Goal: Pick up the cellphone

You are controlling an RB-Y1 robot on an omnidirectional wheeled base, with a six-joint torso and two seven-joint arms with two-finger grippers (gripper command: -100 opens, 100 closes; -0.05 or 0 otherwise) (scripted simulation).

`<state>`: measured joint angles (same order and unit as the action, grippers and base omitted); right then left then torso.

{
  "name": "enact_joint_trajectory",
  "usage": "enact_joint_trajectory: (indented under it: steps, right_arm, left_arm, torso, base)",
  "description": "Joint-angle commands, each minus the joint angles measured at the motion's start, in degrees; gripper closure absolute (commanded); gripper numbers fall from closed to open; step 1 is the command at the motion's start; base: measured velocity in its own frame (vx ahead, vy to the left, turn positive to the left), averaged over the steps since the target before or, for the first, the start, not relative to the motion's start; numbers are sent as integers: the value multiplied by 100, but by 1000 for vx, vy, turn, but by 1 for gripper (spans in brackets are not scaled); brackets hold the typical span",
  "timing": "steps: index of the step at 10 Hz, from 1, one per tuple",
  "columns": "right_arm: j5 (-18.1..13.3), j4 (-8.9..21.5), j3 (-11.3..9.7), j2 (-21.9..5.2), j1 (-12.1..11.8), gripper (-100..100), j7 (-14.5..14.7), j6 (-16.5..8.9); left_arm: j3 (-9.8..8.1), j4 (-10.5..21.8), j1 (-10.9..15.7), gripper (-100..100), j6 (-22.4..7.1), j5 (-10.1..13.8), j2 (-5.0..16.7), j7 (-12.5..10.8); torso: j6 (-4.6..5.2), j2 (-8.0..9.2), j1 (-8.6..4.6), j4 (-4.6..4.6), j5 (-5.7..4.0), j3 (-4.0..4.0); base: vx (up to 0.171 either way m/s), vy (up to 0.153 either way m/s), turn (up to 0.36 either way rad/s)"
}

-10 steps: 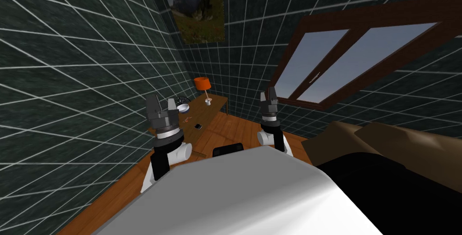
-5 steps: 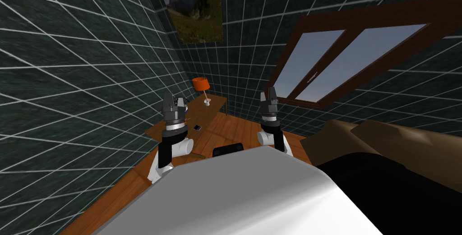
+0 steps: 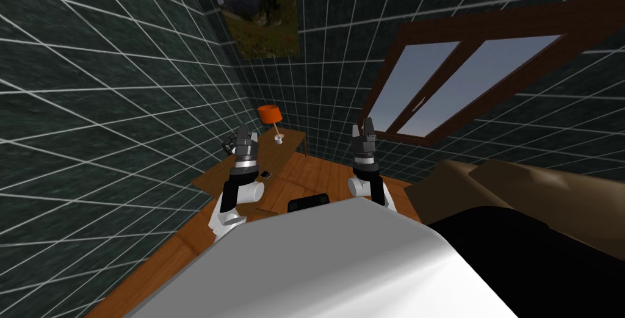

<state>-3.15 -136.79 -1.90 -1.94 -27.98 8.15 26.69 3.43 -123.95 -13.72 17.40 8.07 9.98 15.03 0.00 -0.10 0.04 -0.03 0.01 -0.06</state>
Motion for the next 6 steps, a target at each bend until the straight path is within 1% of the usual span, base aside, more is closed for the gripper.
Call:
enact_joint_trajectory:
  steps: [1, 2, 3, 4, 5, 6]
  right_arm:
    - [0, 0, 0, 0, 0, 0, 0, 0]
    - [0, 0, 0, 0, 0, 0, 0, 0]
    - [0, 0, 0, 0, 0, 0, 0, 0]
    - [0, 0, 0, 0, 0, 0, 0, 0]
    - [0, 0, 0, 0, 0, 0, 0, 0]
    - [0, 0, 0, 0, 0, 0, 0, 0]
  left_arm:
    - [-15, 64, 64, -100, -212, 90, 84, 19]
    - [13, 261, 254, -100, -417, 231, 183, 96]
    - [13, 261, 254, -100, -491, 231, 183, 96]
    - [40, 475, 448, -100, -653, 375, 281, 171]
    - [40, 475, 448, -100, -782, 375, 281, 171]
    - [67, 705, 643, -100, -973, 519, 378, 246]
  torso:
    - [0, 0, 0, 0, 0, 0]
    - [-2, 2, 0, 0, 0, 1]
    - [0, 1, 0, 0, 0, 1]
    - [-2, 3, 0, 1, 0, 2]
    - [0, 1, 1, 0, 0, 1]
    - [-2, 2, -1, 0, 0, 1]
  base:
    - [14, 8, -28]
    - [13, 8, -54]
    - [12, 10, -33]
    - [17, 11, -58]
    - [16, 10, -29]
    - [18, 11, -52]
